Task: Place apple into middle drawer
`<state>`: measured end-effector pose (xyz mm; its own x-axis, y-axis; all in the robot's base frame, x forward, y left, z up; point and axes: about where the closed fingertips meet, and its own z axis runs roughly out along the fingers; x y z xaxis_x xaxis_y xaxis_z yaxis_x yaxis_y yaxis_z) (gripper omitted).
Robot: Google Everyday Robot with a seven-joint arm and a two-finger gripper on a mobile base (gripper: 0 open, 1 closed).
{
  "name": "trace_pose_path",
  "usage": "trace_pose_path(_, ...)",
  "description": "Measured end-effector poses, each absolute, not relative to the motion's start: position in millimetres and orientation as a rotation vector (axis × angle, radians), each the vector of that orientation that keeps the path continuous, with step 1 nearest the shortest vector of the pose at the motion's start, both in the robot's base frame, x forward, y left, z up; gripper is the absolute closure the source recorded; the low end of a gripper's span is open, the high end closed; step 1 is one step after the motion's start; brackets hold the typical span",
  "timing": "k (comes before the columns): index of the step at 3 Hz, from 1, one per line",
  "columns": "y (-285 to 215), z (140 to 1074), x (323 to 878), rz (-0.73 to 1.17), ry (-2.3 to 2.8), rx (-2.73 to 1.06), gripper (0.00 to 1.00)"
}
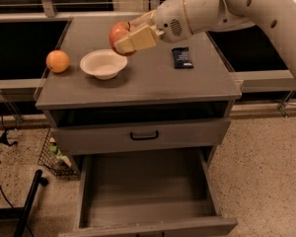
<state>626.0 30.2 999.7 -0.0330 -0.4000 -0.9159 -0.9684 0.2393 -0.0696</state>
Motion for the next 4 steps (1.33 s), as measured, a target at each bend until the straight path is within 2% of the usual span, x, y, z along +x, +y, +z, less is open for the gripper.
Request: trace_pose_path(4, 17.4, 899.9, 517.1, 0.759, 1.684, -1.423, 1.0)
